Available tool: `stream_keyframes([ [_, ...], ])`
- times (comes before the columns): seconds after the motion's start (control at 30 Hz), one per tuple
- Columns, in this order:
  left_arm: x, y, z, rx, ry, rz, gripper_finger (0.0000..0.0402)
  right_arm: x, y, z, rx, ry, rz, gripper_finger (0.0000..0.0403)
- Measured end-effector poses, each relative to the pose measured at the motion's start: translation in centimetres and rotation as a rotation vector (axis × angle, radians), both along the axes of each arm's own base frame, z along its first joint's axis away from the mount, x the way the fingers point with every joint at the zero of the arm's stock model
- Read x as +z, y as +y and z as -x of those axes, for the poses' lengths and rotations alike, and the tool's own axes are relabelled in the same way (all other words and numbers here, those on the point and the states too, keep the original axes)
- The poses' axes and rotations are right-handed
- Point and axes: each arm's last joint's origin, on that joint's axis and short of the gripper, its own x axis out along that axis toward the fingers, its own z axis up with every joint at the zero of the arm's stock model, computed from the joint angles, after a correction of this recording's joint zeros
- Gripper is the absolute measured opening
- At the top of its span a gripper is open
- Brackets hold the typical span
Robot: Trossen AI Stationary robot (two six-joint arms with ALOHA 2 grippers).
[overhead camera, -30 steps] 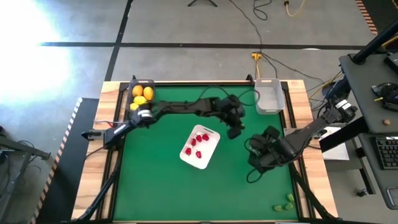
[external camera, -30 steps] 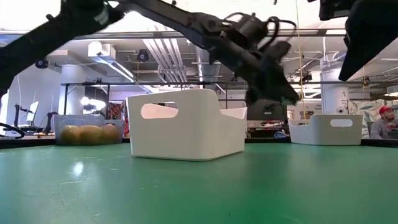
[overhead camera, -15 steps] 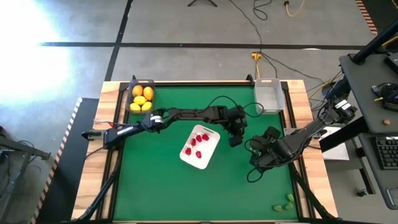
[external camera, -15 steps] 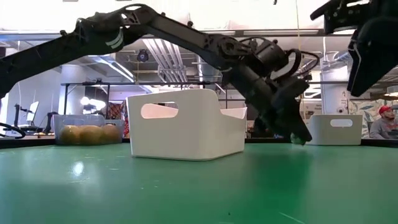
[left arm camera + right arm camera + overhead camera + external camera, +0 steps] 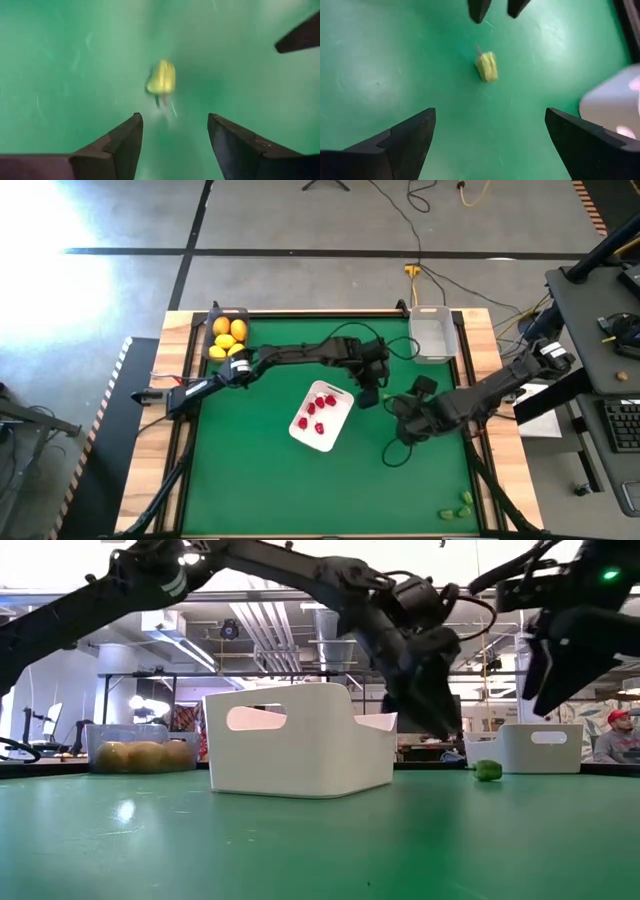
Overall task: Sort produce into baskets
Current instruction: Put the green chili pepper into the grey bin
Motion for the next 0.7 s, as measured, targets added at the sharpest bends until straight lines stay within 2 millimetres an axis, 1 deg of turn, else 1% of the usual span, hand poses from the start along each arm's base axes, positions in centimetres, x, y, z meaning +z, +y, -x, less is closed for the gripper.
stream_keyframes([
  [0.07, 0.6, -0.7, 0.4, -0.012, 0.031, 0.003, 0.0201, 0.0, -0.8, -0.6, 0.037, 0.011, -0.019, 0.0368],
  [0.17, 1.0, -2.3, 0.8, -0.045, 0.074, 0.009, 0.0193, -0.1, -2.1, -1.5, 0.053, 0.015, -0.077, 0.0368],
  [0.3, 0.3, -4.7, 1.4, -0.103, 0.159, 0.005, 0.0184, -0.2, -3.5, -2.3, 0.091, 0.016, -0.132, 0.0368],
  [0.4, 0.0, -5.8, 2.0, -0.100, 0.222, -0.063, 0.0179, -0.5, -4.4, -2.5, 0.108, 0.013, -0.161, 0.0368],
  [0.47, 0.2, -6.3, 2.5, -0.080, 0.251, -0.131, 0.0178, -0.8, -5.0, -2.6, 0.105, 0.004, -0.175, 0.0368],
  [0.53, 0.8, -6.3, 3.0, -0.058, 0.257, -0.174, 0.0178, -1.3, -5.4, -2.5, 0.092, 0.011, -0.177, 0.0368],
  [0.7, 3.0, -5.8, 5.0, -0.028, 0.221, -0.197, 0.0177, -2.3, -6.1, -2.2, 0.054, 0.036, -0.195, 0.0368],
])
